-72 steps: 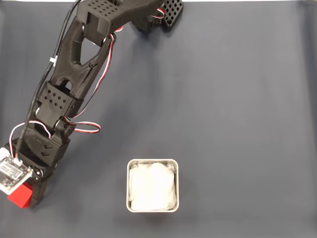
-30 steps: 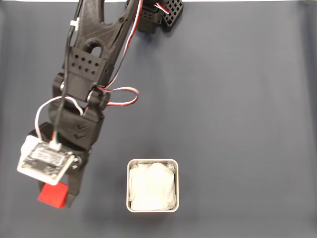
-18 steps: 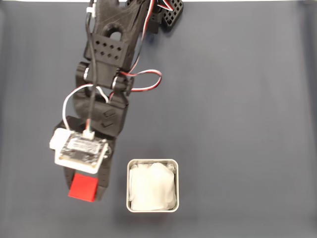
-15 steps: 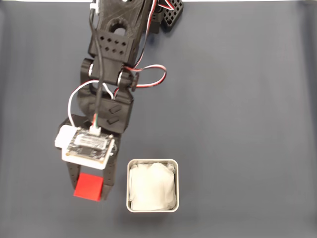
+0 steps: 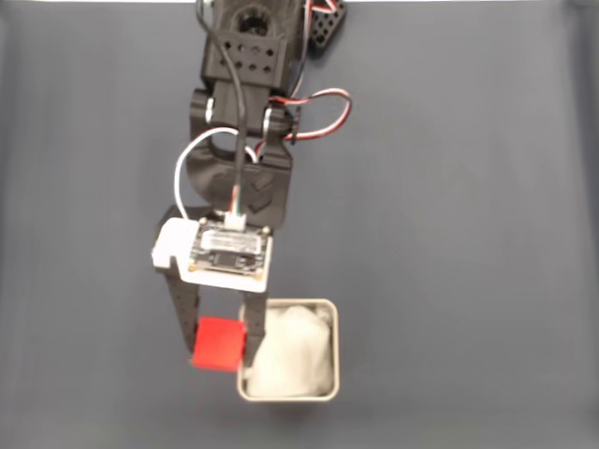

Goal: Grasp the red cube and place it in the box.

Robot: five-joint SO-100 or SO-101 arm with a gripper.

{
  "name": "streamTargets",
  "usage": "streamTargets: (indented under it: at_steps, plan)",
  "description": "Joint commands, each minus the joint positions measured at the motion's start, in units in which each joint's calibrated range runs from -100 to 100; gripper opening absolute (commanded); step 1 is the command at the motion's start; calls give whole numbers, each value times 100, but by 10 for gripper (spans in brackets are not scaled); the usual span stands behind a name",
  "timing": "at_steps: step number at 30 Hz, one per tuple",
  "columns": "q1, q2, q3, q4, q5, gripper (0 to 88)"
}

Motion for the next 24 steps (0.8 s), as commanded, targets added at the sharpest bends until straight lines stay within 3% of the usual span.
streamTargets:
  at_steps: [1,24]
  plan:
    - [-139,-488,53,-9,49,87]
    - [-721,-245,554,-574,-34,84]
